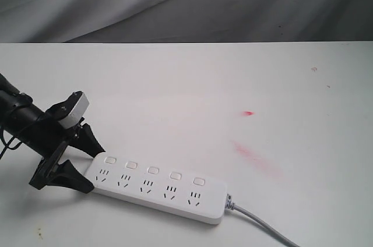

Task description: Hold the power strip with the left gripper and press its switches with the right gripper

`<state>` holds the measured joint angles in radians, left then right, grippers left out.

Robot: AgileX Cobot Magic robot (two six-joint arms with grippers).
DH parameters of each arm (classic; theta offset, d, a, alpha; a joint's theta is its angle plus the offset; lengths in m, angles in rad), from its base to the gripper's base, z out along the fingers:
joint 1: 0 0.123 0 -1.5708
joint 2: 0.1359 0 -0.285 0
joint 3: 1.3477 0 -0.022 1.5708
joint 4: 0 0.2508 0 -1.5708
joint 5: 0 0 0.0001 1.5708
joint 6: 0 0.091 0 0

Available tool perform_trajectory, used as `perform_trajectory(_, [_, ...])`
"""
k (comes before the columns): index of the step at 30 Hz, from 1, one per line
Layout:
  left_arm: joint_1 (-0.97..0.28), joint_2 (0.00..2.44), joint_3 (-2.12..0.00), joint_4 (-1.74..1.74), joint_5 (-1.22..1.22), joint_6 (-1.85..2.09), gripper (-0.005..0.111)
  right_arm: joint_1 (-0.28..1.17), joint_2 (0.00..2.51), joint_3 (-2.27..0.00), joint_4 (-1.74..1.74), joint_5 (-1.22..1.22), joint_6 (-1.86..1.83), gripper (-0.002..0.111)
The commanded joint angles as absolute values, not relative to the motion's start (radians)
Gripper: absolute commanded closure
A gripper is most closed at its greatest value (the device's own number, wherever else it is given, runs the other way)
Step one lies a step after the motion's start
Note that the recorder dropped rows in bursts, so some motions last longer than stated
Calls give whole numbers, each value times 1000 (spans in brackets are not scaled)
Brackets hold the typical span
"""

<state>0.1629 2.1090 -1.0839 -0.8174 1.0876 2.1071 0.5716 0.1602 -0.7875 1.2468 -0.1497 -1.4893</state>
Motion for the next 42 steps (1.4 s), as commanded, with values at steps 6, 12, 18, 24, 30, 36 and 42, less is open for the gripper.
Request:
perform_trajectory(6, [159,2119,-1074,-773,1047,2092,43,569,157,-781,1250,-161,-1490,108])
perform_trajectory(12, [159,2119,-1074,-773,1047,2092,43,569,157,-781,1250,-161,-1490,108])
perform_trajectory(18, [159,2119,-1074,-773,1047,2092,43,565,157,-781,1258,-298,-1486,108])
perform_trajectory(24, [159,2119,-1074,-773,1047,2092,43,460,159,-744,1516,-362,-1370,108])
perform_trajectory(30, [159,2119,-1074,-773,1047,2092,43,282,159,-585,1536,-283,-1186,108])
perform_trajectory(36, [159,2119,-1074,-773,1047,2092,43,119,159,-438,1532,-108,-830,108])
perform_trajectory(42, [159,2119,-1074,-773,1047,2092,43,58,159,-380,1629,-76,-620,108])
